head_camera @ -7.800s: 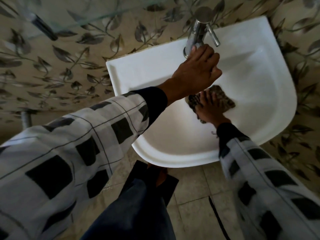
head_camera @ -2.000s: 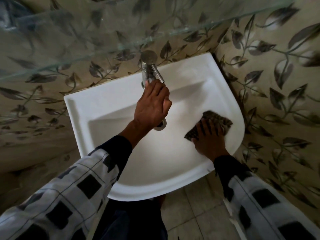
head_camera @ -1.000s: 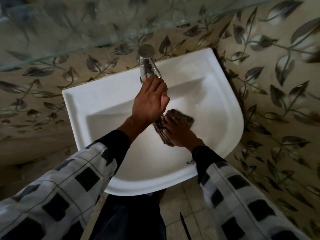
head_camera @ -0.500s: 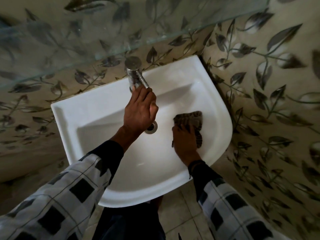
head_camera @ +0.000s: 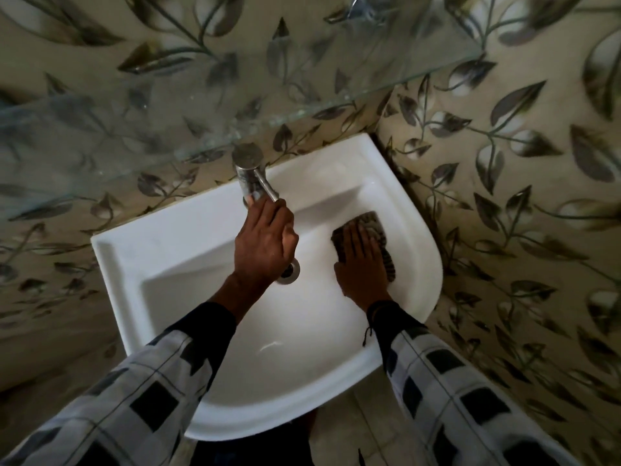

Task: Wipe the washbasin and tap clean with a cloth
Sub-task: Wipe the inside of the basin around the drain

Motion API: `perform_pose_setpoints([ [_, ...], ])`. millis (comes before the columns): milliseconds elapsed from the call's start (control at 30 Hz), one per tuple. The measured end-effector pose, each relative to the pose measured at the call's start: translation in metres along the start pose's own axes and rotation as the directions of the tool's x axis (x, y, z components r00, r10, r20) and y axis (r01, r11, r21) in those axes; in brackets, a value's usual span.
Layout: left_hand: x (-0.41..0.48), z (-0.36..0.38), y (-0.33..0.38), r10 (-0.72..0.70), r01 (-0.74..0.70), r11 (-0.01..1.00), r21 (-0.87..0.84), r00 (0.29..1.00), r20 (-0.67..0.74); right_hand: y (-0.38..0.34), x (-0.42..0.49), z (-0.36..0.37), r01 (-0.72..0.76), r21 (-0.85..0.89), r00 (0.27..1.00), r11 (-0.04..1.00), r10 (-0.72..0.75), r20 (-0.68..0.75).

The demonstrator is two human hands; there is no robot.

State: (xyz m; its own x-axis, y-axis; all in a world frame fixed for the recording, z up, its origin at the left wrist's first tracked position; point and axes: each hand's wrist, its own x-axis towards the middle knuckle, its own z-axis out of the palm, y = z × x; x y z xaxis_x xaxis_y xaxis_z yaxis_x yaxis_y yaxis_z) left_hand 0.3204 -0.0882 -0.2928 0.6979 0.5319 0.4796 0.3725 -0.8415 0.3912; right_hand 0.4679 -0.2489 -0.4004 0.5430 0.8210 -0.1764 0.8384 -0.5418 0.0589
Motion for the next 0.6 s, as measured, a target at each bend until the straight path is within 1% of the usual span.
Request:
perform_pose_setpoints([
  [100, 0.008, 0.0, 0.002, 0.004, -0.004, 1.0, 0.002, 1.0, -0.004, -0.001, 0.034, -0.01, -0.086, 0.047, 0.993, 0.995, 0.089, -0.075],
  [133, 0.009, 0.0, 0.001, 0.008, -0.008, 1.0, 0.006, 1.0, -0.003, -0.007, 0.038, -0.01, -0.095, 0.068, 0.992, 0.993, 0.1, -0.079],
  [167, 0.009, -0.001, 0.001, 0.013, -0.013, 1.0, 0.014, 1.0, -0.002, -0.015, 0.04, -0.007, -0.069, 0.075, 0.995, 0.995, 0.075, -0.073],
  [200, 0.009, -0.002, 0.0, 0.012, -0.012, 1.0, 0.022, 1.0, 0.001, -0.023, 0.038, -0.002, -0.015, 0.064, 0.999, 0.998, 0.018, -0.051],
  [267, 0.007, -0.003, 0.0, 0.012, -0.012, 1.0, 0.023, 1.0, 0.012, -0.027, 0.024, 0.005, 0.15, 0.031, 0.989, 0.988, -0.15, 0.003],
  [333, 0.006, -0.003, 0.0, 0.013, -0.014, 1.0, 0.018, 1.0, 0.012, -0.011, 0.015, 0.008, 0.291, -0.01, 0.957, 0.957, -0.291, -0.021],
  [367, 0.005, -0.002, 0.001, 0.013, -0.013, 1.0, 0.015, 1.0, 0.005, 0.001, 0.015, 0.006, 0.315, -0.038, 0.947, 0.948, -0.317, -0.049],
  [400, 0.005, -0.002, 0.001, 0.009, -0.009, 1.0, 0.008, 1.0, -0.003, 0.011, 0.018, 0.003, 0.303, -0.054, 0.95, 0.951, -0.307, -0.063],
  [467, 0.007, -0.001, 0.0, -0.002, 0.002, 1.0, -0.007, 1.0, -0.007, 0.018, 0.027, -0.005, 0.207, -0.053, 0.973, 0.977, -0.211, -0.092],
  [567, 0.008, 0.0, 0.0, -0.009, 0.008, 1.0, -0.019, 1.0, -0.018, -0.005, 0.035, -0.008, 0.029, 0.017, 0.993, 0.999, -0.027, -0.111],
  [600, 0.007, 0.001, 0.0, -0.003, 0.003, 1.0, -0.024, 1.0, -0.017, -0.014, 0.032, -0.005, 0.007, 0.051, 0.994, 0.999, -0.001, -0.108],
])
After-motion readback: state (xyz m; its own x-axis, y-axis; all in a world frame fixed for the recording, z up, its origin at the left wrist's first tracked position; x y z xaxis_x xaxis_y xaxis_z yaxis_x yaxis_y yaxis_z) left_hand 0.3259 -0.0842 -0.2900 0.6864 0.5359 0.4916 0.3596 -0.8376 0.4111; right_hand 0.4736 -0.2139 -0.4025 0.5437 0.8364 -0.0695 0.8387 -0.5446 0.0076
